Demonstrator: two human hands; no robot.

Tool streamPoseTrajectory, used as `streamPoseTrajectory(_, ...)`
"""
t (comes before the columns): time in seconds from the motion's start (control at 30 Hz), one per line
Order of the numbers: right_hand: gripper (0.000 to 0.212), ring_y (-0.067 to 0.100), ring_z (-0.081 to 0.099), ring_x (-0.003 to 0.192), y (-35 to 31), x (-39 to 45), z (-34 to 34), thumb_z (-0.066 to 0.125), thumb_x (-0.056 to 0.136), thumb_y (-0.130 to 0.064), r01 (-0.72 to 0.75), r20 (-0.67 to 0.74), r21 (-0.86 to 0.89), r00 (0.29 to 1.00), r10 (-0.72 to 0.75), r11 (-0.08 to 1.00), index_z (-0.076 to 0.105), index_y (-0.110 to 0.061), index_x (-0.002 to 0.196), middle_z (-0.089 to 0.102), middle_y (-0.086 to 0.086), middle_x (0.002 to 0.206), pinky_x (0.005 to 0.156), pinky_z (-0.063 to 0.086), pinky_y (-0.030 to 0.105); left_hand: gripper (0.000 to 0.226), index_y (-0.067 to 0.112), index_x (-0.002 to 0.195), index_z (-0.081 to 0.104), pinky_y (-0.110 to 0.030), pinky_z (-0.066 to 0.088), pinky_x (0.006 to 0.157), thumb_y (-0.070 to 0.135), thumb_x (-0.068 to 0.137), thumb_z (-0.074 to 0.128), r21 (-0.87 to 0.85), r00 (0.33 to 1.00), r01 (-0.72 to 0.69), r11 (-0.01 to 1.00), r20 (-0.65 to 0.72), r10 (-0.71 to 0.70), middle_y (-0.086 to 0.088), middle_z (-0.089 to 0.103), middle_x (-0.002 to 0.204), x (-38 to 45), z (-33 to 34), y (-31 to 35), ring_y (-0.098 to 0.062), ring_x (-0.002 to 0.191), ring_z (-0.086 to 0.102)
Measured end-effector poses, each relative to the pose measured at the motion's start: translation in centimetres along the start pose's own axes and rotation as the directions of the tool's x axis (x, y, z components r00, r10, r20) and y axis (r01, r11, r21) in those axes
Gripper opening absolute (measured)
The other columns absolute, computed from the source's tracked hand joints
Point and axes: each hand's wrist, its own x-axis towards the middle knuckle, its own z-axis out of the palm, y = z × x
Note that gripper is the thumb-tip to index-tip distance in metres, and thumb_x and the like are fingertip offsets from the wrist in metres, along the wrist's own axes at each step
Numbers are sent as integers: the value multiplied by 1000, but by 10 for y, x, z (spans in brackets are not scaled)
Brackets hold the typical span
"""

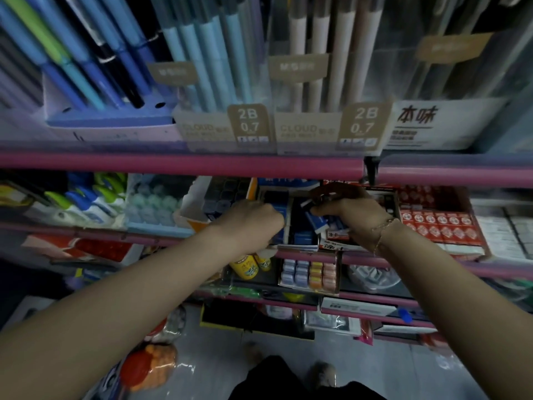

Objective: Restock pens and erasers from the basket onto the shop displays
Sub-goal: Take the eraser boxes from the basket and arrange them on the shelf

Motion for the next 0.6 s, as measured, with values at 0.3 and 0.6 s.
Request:
streamPoseTrajectory(0.3, 9, 11, 56, 53, -7, 4, 9, 74, 80, -13, 92, 130, -197, 989, -67, 976, 66, -10, 78, 63, -4, 55, 47, 43, 20, 57, 19, 127, 54, -27, 48, 78, 29, 77, 77, -686, 973, 12, 728, -161, -167, 0, 64, 110, 10, -12, 9, -18, 101, 60)
streamPoseTrajectory(0.6, 23, 13, 55, 48, -15, -4, -7, 53, 92, -7, 52, -90, 99, 995, -43, 994, 57, -6, 69, 59, 2, 50, 45, 43, 18, 43, 19, 107, 64, -22, 34, 58, 41, 74, 78, -511, 990, 99, 854, -32, -134, 0, 63, 106, 33, 4, 8, -12, 85, 51)
